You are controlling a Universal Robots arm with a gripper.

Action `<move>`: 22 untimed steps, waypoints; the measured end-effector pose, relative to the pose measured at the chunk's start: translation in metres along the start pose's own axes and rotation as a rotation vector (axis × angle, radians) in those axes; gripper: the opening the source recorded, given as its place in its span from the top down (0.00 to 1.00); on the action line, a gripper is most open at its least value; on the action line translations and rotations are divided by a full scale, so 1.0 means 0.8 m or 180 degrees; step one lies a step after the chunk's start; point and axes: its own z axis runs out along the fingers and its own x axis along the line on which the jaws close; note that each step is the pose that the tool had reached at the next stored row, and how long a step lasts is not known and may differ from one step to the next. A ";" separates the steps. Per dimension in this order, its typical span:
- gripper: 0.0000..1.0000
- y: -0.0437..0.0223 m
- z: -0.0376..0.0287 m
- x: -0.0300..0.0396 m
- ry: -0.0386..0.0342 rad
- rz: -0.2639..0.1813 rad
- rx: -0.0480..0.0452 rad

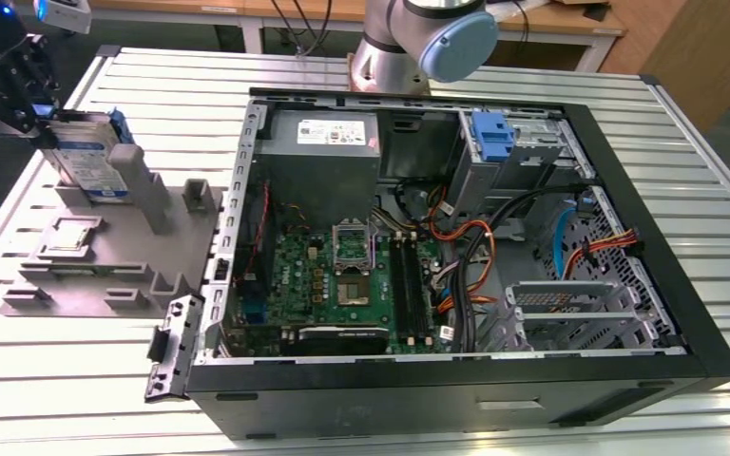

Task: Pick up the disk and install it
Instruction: 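Pick up the disk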

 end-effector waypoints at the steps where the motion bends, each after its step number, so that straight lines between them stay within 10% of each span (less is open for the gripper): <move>1: 0.63 0.0000 -0.0001 0.0000 0.0000 0.0000 0.0000; 22: 0.63 0.0000 -0.0075 -0.0001 0.0001 0.0000 0.0000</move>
